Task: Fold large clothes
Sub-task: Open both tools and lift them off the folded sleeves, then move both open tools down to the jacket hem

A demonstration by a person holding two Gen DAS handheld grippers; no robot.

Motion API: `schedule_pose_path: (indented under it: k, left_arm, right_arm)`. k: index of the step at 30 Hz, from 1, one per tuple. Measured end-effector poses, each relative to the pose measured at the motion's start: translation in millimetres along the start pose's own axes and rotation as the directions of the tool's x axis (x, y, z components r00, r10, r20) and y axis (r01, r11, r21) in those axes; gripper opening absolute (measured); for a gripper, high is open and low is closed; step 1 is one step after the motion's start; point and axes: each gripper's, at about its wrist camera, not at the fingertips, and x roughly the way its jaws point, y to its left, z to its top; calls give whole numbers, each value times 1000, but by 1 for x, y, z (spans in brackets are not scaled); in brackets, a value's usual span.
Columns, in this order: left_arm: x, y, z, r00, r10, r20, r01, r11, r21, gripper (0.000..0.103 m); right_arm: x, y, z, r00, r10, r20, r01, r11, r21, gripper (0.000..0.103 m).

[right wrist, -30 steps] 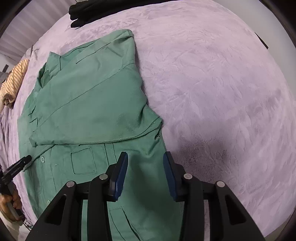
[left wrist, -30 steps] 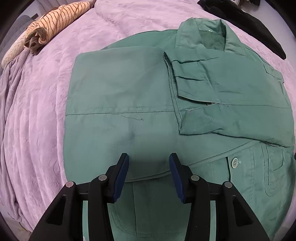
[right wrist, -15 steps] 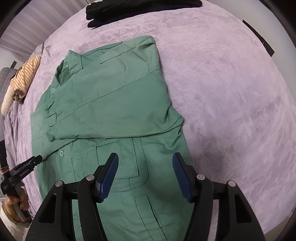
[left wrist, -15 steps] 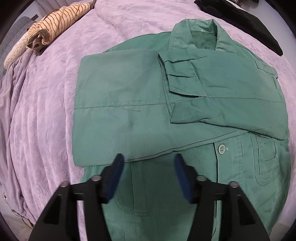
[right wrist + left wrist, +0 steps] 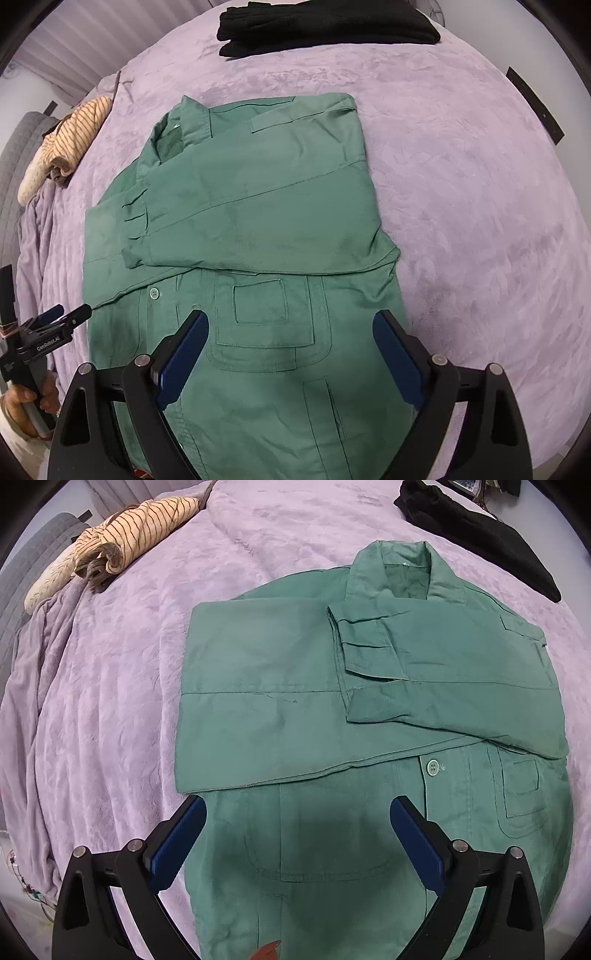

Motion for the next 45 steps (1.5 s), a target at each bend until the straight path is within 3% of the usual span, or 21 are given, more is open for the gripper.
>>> schedule_pose_path:
  k: [1,12,18,28,37,42,45]
  left_arm:
    - [-2,0,-1,1000,0,-2,0,1000,-2,100]
    - [-24,2,-29,998,60,-6,-60,997,-47,100]
    - [-33,-3,-72,1000,-10,-28,6,994,-108,100]
    - [-36,6,-137,996,-7,-93,-8,988,-156,100]
    - [-24,25,-184,995,-40,-91,29,993,-114,100]
    - [-13,46,-226,988,-78,-130,56,985,-161,100]
    - [-7,61,-246,985,-90,-145,62,980,-187,100]
  right_arm:
    - [-1,2,-1,1000,2,3,-2,1000,-6,103]
    - [-9,8,-12,993,118,-31,-119,992,-34,103]
    - [-6,-4,-28,985,149,-91,-153,987,-42,103]
    - [-14,-27,-71,978,169,-122,-172,985,-18,103]
    - [-1,-47,-137,971,213,-110,-198,971,136,103]
    - [2,-56,-187,968,217,-125,-189,961,199,101]
    - [-3,-63,-207,970,212,-119,-182,958,221,94]
